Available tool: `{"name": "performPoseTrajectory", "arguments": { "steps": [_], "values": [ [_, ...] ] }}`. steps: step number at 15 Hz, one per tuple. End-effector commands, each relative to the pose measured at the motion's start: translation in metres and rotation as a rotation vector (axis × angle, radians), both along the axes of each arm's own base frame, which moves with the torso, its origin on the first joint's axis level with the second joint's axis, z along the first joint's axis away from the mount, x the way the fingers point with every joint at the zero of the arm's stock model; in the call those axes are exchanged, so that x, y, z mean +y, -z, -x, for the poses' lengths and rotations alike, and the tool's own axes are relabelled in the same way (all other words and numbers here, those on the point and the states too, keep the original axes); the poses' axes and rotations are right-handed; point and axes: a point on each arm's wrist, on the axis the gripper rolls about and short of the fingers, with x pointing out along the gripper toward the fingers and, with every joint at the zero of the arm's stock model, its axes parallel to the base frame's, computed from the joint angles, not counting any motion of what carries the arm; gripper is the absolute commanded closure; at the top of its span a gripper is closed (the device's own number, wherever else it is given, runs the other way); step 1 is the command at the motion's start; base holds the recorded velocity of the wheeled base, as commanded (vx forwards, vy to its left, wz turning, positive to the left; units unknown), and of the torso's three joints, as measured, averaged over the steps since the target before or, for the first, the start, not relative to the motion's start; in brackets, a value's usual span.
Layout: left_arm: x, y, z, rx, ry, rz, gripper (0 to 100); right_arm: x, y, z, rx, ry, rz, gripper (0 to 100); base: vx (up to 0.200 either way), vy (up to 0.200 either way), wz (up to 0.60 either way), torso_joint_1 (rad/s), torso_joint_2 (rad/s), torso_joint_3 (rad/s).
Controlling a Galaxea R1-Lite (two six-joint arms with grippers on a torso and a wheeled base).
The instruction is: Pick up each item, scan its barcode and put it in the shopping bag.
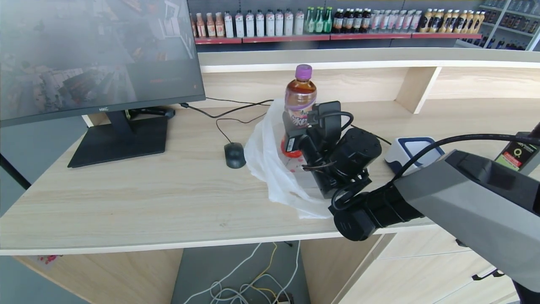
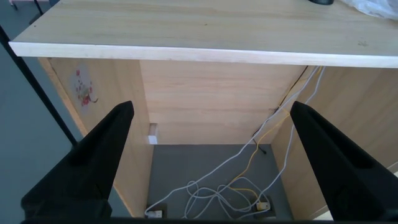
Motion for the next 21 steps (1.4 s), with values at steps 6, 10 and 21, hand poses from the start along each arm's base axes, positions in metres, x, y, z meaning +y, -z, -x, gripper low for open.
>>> {"name": "performPoseTrajectory", "arguments": {
  "steps": [6,10,21],
  "values": [
    [0.0,0.0,0.0,0.0,0.001,0.0,0,0.0025,0.0118,-0.0037,0.021,-0.001,0.013,100,0.0,0.0,0.0,0.0,0.0,0.0],
    [0.0,0.0,0.0,0.0,-0.001,0.0,0,0.0042,0.0149,-0.0036,0.027,-0.004,0.018,100,0.0,0.0,0.0,0.0,0.0,0.0],
    [0.0,0.0,0.0,0.0,-0.001,0.0,0,0.0051,0.0174,-0.0037,0.039,-0.017,0.0,100,0.0,0.0,0.0,0.0,0.0,0.0]
  ]
}}
